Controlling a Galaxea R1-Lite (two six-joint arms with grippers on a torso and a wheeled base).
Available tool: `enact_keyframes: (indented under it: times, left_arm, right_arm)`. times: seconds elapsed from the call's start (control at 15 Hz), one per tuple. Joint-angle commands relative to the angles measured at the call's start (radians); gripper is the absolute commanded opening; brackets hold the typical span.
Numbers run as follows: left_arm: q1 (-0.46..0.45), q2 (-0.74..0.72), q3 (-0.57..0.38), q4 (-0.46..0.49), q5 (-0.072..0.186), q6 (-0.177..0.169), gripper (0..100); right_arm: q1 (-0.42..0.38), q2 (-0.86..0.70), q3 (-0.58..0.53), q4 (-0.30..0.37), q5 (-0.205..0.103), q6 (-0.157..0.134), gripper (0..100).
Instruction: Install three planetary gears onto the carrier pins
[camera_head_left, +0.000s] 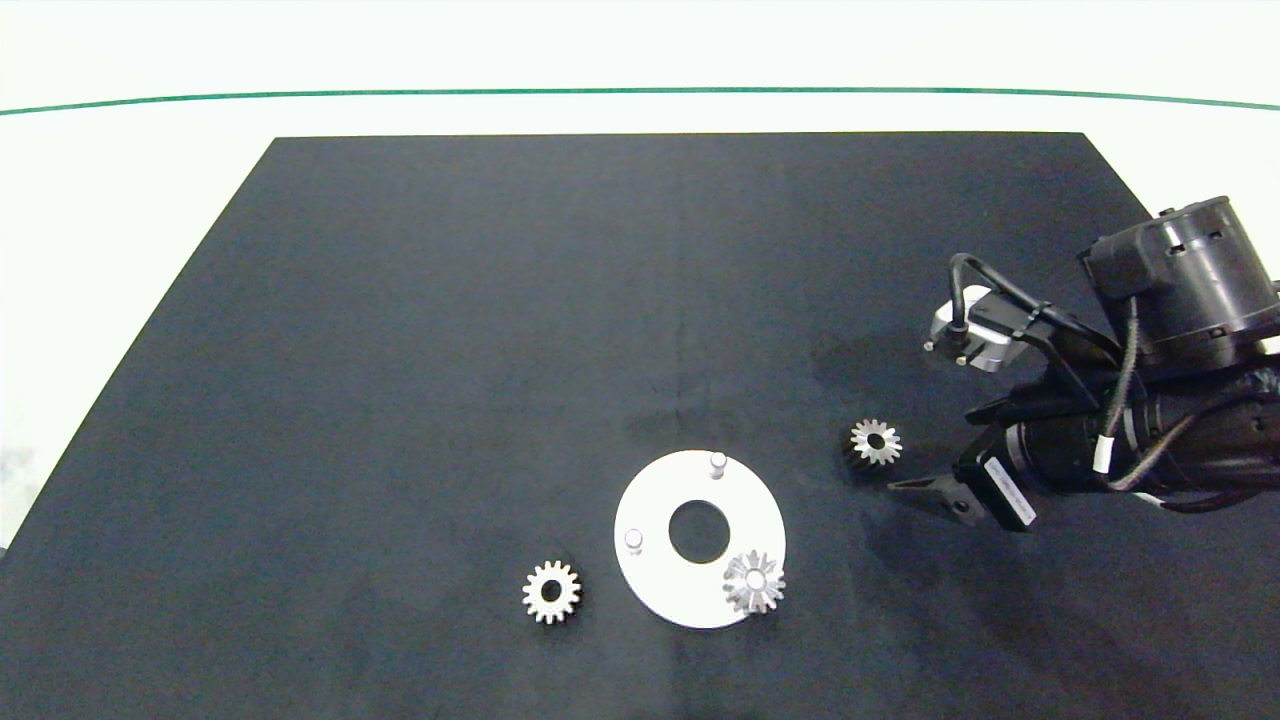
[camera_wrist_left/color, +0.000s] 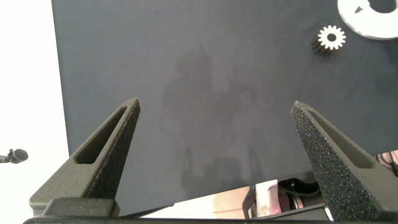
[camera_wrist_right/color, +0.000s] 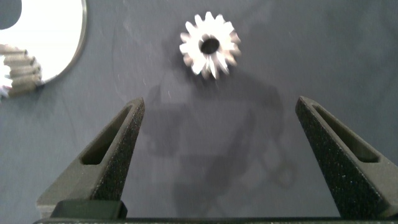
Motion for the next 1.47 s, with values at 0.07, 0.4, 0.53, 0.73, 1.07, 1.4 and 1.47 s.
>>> enact_keyframes:
  times: [0.07,0.4,0.53,0.73,1.07,1.4,1.47]
  left_arm:
    - [-0.001,0.002,-0.001,0.004,0.0,0.001,100]
    - [-0.003,0.002,-0.002,0.004,0.0,0.001,100]
    - [-0.003,0.001,-0.004,0.004,0.0,0.0,100]
    - [-0.003,0.001,-0.007,0.004,0.001,0.0,100]
    - [-0.003,0.001,-0.007,0.004,0.0,0.0,100]
    - [-0.003,0.004,-0.004,0.004,0.001,0.0,100]
    - [-0.003,0.002,-0.002,0.004,0.0,0.0,100]
  right_arm:
    - [0.03,0.079,-0.014,-0.041,0.002,-0.004,100]
    - [0.048,0.131,-0.05,-0.042,0.0,-0.005,100]
    - [0.045,0.14,-0.064,-0.042,0.0,-0.004,100]
    - [0.042,0.16,-0.076,-0.042,0.002,-0.001,100]
    - [0.042,0.172,-0.093,-0.042,0.004,-0.001,91]
    - [0.041,0.171,-0.093,-0.041,0.005,-0.001,82]
    - [0.039,0.171,-0.092,-0.041,0.004,-0.001,79]
